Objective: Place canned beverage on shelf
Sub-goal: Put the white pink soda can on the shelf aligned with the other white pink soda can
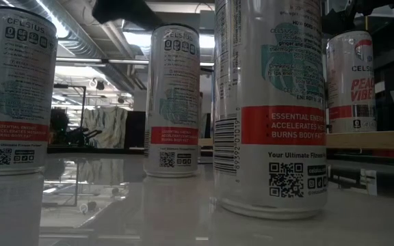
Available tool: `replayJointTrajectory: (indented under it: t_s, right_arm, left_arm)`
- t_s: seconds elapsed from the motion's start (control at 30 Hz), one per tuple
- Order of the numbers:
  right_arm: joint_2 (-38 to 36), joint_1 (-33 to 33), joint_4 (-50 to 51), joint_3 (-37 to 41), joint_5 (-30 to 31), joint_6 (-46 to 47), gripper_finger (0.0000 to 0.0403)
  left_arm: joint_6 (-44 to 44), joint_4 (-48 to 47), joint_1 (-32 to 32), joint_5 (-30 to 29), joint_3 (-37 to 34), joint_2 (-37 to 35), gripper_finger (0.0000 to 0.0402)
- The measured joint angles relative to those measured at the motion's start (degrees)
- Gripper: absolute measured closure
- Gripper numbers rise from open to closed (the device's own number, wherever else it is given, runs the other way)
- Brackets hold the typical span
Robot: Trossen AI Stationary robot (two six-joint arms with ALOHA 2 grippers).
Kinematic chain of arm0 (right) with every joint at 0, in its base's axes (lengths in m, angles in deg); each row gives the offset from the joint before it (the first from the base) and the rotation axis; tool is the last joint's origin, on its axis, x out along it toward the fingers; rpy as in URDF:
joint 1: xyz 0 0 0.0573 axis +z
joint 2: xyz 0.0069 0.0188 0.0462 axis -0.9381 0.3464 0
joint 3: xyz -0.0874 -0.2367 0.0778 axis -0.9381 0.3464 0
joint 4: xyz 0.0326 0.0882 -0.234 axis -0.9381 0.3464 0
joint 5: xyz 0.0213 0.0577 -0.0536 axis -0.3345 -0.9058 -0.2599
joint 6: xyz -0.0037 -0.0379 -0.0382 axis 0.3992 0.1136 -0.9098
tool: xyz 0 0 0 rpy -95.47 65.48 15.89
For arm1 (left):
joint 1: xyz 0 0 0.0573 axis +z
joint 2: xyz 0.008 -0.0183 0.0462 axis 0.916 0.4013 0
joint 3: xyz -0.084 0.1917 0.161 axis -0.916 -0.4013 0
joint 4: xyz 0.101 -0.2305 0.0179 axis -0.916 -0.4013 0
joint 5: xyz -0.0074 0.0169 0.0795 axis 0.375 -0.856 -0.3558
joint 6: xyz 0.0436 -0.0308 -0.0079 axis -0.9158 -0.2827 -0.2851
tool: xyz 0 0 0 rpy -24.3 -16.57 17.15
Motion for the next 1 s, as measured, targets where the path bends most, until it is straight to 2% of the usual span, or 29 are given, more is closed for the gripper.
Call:
replayJointTrajectory:
  t_s: [0.3, 0.6, 0.73, 1.0]
  right_arm:
    - [0.0, 0.0, 0.01, 0.0, 0.0, 0.0, 0.0061]
    - [0.0, 0.01, -0.01, 0.0, 0.0, 0.02, 0.0061]
    - [0.0, 0.01, -0.03, 0.0, 0.0, 0.02, 0.0061]
    - [0.0, 0.0, -0.03, 0.0, 0.0, 0.02, 0.0061]
  left_arm:
    - [-0.04, 1.55, -0.41, 1.08, 0.0, 4.89, 0.005]
    - [-1.05, 0.79, -0.43, 1.38, 0.0, 5.33, 0.005]
    - [-4.98, 0.74, -0.41, 4.15, 0.0, 5.33, 0.005]
    - [-11.5, 0.29, -0.41, 4.15, 0.0, 5.33, 0.005]
